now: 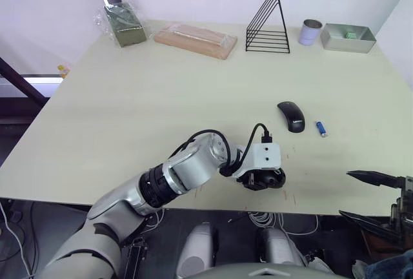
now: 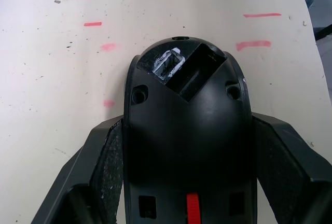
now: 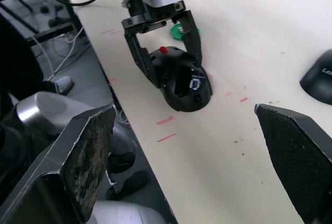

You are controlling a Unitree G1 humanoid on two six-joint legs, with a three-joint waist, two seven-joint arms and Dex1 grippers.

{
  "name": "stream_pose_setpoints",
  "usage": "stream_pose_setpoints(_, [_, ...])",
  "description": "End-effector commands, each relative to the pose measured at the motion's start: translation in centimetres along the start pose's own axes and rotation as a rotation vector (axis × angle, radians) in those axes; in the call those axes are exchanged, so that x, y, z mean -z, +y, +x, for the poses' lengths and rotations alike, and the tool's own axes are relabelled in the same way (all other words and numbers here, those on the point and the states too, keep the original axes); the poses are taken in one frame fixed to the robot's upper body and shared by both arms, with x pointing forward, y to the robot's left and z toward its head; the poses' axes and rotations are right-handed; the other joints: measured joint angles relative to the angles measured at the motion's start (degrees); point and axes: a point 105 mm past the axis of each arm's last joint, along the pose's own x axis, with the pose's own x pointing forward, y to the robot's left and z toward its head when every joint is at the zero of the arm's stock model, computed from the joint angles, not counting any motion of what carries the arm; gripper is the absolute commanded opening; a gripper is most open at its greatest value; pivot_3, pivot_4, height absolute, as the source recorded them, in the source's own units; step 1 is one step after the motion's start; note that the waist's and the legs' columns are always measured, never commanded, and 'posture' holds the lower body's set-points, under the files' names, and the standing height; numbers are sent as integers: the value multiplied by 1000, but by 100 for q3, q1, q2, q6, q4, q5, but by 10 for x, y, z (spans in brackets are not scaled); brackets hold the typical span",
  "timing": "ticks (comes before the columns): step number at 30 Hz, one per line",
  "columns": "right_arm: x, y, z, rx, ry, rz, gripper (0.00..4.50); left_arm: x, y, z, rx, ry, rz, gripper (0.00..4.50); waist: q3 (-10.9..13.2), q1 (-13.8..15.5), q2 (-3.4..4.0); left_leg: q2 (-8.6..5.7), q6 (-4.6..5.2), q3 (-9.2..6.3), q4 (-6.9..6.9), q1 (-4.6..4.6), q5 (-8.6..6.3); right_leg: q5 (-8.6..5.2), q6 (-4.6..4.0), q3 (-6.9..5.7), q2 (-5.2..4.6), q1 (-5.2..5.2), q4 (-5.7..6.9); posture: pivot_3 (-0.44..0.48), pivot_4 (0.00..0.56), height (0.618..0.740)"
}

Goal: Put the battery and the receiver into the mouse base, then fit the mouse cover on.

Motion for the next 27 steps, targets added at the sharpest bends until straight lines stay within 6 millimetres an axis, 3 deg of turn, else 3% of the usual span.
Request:
stream_pose_setpoints(1, [-4, -2, 3, 43, -11, -15, 4500, 8, -2, 4, 10, 33, 1, 2972, 0, 0, 1, 0, 0, 0, 0, 0, 0, 0, 0, 0, 0, 0, 0, 0, 150, 740])
stream_pose_setpoints(8, [-3, -24, 12, 250, -4, 34, 4500, 5, -2, 7, 11, 26, 1, 2972, -6, 6, 7, -1, 0, 0, 0, 0, 0, 0, 0, -1, -2, 0, 0, 0, 150, 740])
stream_pose_setpoints(12, [2, -66, 28, 521, 135, 87, 4500, 7, -1, 6, 4, 29, -13, 2972, -17, -24, 4, 0, 0, 2, 1, 0, 0, 1, -1, 1, -3, 0, 0, 0, 150, 740])
stream_pose_setpoints(19, [16, -132, 54, 762, 176, 279, 4500, 6, 0, 9, 3, 25, -14, 2972, -27, -2, 21, -7, 0, -13, 1, -13, 0, 0, -3, -12, -5, -1, -5, 0, 150, 740])
stream_pose_setpoints(22, [20, -145, 60, 815, 175, 335, 4500, 6, 0, 9, 3, 26, -12, 2972, -29, 6, 25, -10, 2, -2, 4, -9, 1, 1, -1, -1, -7, 0, -3, 0, 150, 740])
stream_pose_setpoints(26, [18, -150, 71, 837, 166, 331, 2834, 7, 1, 9, 5, 32, -14, 2972, -30, -11, 27, -9, 2, -4, 3, -11, 1, 1, 1, -3, -5, 0, -3, 0, 150, 740])
stream_pose_setpoints(27, [18, -150, 72, 842, 164, 336, 2834, 8, 1, 9, 5, 33, -14, 2972, -30, -11, 27, -9, 2, -4, 4, -10, 1, 1, 1, -3, -5, 0, -2, 0, 150, 740])
